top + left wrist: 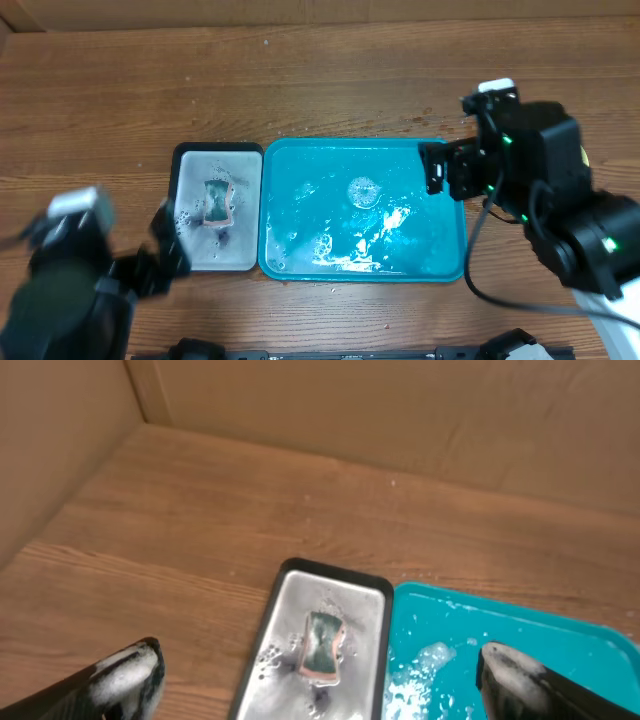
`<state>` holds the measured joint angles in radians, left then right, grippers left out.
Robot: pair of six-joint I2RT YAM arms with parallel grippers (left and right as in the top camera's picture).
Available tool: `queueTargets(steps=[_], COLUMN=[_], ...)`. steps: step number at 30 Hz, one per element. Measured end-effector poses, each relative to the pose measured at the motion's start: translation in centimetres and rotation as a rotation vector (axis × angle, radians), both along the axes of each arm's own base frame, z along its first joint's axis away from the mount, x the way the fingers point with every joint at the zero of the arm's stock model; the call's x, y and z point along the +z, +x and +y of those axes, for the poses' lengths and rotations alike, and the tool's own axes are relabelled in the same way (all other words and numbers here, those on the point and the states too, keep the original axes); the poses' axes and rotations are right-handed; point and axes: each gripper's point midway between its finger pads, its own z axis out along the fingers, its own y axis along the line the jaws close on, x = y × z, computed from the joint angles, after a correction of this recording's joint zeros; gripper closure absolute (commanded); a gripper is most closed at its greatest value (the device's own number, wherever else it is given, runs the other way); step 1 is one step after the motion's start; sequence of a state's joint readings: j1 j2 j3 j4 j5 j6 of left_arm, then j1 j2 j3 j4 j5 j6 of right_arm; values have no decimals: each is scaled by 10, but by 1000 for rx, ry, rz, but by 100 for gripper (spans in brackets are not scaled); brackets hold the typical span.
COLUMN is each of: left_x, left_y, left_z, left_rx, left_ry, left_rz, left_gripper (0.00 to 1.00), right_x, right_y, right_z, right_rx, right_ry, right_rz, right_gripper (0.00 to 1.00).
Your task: Clean dirty plates on tray and stack at the side
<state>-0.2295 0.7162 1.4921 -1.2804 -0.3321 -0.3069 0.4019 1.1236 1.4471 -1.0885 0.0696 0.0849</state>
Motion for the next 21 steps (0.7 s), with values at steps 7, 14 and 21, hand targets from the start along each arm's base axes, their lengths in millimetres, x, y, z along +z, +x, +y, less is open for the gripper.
queueTargets(steps=[7, 14, 21], left_x=[-10, -36, -42], left_y=[-47, -61, -64], left_z=[12, 16, 15], left_rx=[9, 8, 3], left_ry=[4, 34, 36], left_rz=[-4, 121, 146], left_gripper=[1, 1, 0], right_x=[8, -8, -19], right_y=[-6, -2, 0], right_z=[-5, -4, -3], right_rx=[-5, -5, -4], right_ry=[-4, -33, -51], right_rz=[-31, 30, 72], right_gripper=[0, 0, 0])
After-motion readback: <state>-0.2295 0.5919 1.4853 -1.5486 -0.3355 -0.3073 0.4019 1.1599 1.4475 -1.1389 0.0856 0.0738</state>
